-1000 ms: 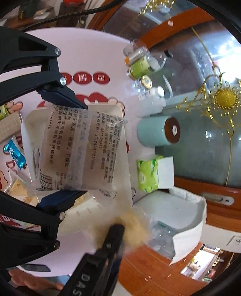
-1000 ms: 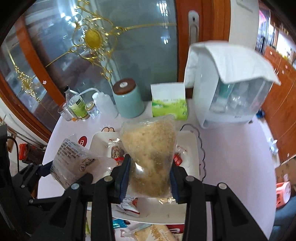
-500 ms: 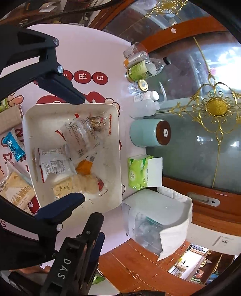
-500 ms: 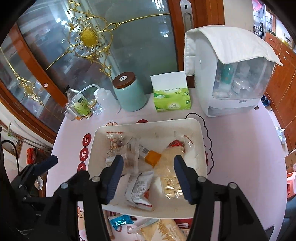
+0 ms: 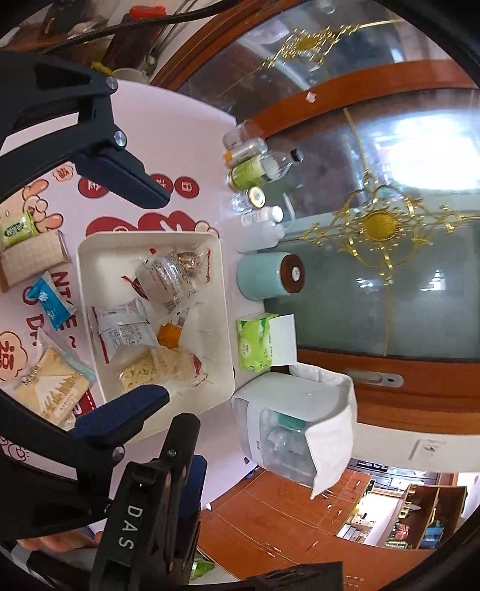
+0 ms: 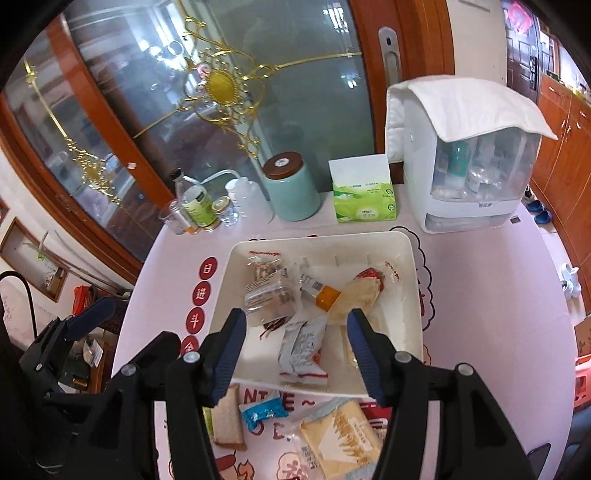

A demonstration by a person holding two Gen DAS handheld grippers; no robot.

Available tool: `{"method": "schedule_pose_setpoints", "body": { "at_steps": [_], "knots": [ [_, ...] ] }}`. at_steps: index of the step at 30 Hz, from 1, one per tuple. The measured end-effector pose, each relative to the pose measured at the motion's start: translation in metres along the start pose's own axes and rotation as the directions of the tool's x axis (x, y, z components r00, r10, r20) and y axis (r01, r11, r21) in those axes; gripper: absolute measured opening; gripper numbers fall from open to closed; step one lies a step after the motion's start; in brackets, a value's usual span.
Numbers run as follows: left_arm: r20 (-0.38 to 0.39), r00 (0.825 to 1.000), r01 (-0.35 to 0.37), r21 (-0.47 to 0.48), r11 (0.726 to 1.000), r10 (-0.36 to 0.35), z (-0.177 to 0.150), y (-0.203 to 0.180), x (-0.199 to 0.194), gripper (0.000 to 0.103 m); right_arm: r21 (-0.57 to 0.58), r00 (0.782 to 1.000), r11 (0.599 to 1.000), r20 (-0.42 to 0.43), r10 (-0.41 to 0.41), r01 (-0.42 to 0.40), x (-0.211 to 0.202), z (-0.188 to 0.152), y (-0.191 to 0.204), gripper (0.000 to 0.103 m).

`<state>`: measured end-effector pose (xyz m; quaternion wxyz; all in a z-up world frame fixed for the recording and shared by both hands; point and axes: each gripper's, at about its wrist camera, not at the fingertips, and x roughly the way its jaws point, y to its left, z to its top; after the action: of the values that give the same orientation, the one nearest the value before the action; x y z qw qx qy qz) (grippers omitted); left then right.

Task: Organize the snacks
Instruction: 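Withdraw both open tools back to the remaining snacks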

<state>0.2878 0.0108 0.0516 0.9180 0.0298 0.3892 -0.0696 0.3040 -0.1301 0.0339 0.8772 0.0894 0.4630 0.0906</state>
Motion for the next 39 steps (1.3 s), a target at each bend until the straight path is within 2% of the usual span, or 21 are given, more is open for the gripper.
{"method": "schedule_pose_setpoints", "body": {
  "at_steps": [7,14,18,24,31,35,39],
  "knots": [
    [-0.021,1.000,0.001,-0.007,1.000,-0.001,-0.031,-0.009,-0.043,0.096,-0.041,0.999,0.998,0.015,0.042,-0.041,-0.037,-0.032,0.005,0.058],
    [-0.055,0.997,-0.054,0.045,0.998,0.057,-0.083,-0.010,-0.076,0.097,-0.103,0.997,0.992,0.013,0.077,-0.076,-0.064,-0.081,0.006,0.058],
    [-0.103,0.992,-0.070,0.049,0.996,0.075,-0.114,-0.001,-0.084,0.097,-0.129,0.995,0.987,-0.011,0.099,-0.099,-0.069,-0.111,0.005,0.058],
    [-0.190,0.978,-0.090,-0.004,0.996,0.088,-0.151,0.028,-0.090,0.097,-0.182,0.992,0.977,-0.068,0.102,-0.113,-0.062,-0.154,0.006,0.059],
    [-0.245,0.960,-0.139,0.002,0.990,0.136,-0.181,0.058,-0.083,0.097,-0.239,0.988,0.964,-0.130,0.087,-0.116,-0.045,-0.198,0.008,0.059],
    [-0.291,0.943,-0.168,0.011,0.986,0.164,-0.196,0.072,-0.059,0.097,-0.258,0.983,0.960,-0.173,0.062,-0.106,-0.028,-0.222,0.010,0.058],
    [-0.340,0.926,-0.178,-0.021,0.984,0.160,-0.209,0.093,-0.029,0.097,-0.234,0.974,0.967,-0.220,0.045,-0.098,-0.008,-0.240,0.011,0.058]
  ]
}}
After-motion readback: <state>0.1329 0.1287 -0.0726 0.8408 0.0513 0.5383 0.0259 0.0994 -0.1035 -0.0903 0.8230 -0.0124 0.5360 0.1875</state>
